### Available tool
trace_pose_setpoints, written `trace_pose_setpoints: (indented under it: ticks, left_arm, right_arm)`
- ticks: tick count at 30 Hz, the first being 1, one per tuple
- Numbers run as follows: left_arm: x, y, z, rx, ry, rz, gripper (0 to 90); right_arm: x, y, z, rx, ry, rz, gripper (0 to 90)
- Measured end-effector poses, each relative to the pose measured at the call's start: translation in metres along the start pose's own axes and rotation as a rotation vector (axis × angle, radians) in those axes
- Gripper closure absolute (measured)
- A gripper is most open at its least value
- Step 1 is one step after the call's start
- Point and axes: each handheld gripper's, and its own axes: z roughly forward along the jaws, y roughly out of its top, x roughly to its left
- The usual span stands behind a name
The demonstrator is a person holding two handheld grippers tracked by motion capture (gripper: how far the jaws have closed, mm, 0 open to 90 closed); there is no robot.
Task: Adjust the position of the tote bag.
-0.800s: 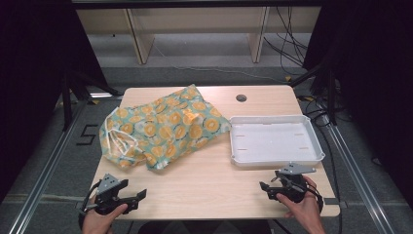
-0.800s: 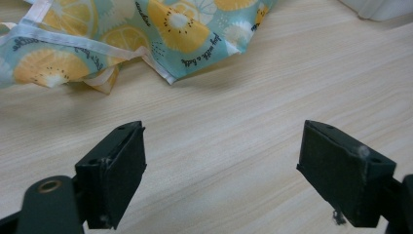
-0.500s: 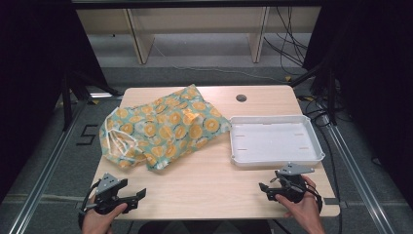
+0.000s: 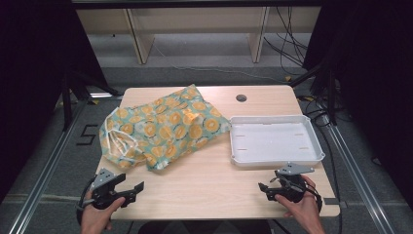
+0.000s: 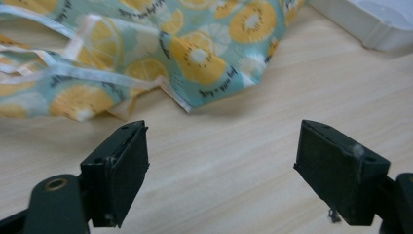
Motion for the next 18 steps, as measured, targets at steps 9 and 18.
trace_pose_setpoints:
  ticks: [9,18]
  left_arm:
    - [0.021,0.029,0.012,0.002,0.043,0.012,23.8]
    - [0.051,0.054,0.039,0.098,0.061,0.039,29.8]
  right_arm:
    - [0.000,0.001,0.002,-0.005,0.011,0.001,20.8]
    - [0.001,0.000,0.004,0.009,0.011,-0.025,21.5]
